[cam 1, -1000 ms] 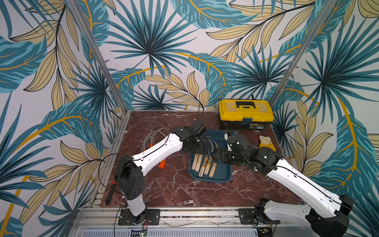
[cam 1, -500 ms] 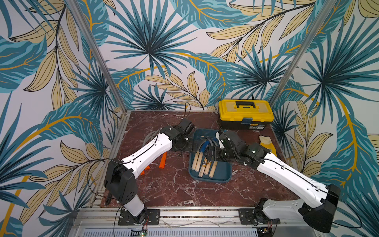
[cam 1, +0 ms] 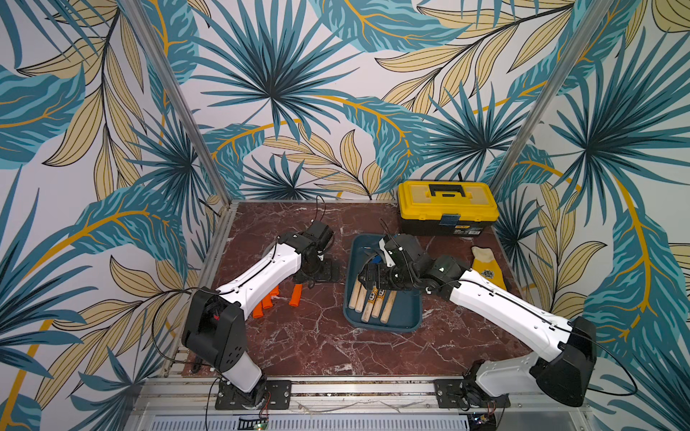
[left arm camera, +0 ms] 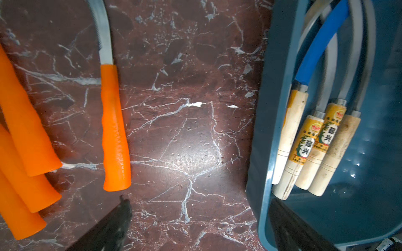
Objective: Put small sickles into storage boxes
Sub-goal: Pick up the sickle at the center of the board.
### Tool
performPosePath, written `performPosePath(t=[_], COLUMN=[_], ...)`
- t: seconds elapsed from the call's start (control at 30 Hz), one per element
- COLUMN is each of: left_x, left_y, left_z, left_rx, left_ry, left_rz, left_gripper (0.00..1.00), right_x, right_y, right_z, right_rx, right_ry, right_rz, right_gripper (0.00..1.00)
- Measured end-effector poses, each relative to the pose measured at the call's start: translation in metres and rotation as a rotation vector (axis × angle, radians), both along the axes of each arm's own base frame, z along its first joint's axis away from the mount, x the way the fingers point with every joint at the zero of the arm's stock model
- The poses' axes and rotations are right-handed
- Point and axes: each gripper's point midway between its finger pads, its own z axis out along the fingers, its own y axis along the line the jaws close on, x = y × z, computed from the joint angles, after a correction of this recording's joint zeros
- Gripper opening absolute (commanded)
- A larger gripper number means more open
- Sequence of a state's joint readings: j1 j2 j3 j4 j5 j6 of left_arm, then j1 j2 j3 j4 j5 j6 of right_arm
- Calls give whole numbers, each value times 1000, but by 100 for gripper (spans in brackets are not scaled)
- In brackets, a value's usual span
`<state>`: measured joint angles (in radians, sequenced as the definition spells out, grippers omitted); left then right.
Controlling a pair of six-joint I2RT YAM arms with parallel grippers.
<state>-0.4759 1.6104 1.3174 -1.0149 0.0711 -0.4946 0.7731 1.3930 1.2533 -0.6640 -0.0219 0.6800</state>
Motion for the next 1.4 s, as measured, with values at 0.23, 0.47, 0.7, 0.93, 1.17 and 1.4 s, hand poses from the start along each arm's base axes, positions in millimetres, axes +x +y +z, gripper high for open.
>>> performPosePath(t=[0.23,0.47,0.7,0.93,1.17,1.4], left_x=[-4,-5,-5,-4,-13,-18], left_y=[22,36,48,61,67,68], left_z=[-21,-48,-66,-82,-100,-105], left_rx=[13,50,75,84,96,101], left_ry=[74,152,202,232,274,282], left_rz=[47,74,90,106,97,86], left_gripper=[99,99,99,99,99,93], right_x=[5,8,8,8,8,8], right_y=[11,17,21,21,21,20], right_z=[-9,-13,-20,-20,-22,-22], right_rx=[6,6,5,4,1,-1], right_ry=[22,35,52,53,56,54], right_rz=[16,28,38,37,36,34], right_gripper=[99,100,100,100,100,100])
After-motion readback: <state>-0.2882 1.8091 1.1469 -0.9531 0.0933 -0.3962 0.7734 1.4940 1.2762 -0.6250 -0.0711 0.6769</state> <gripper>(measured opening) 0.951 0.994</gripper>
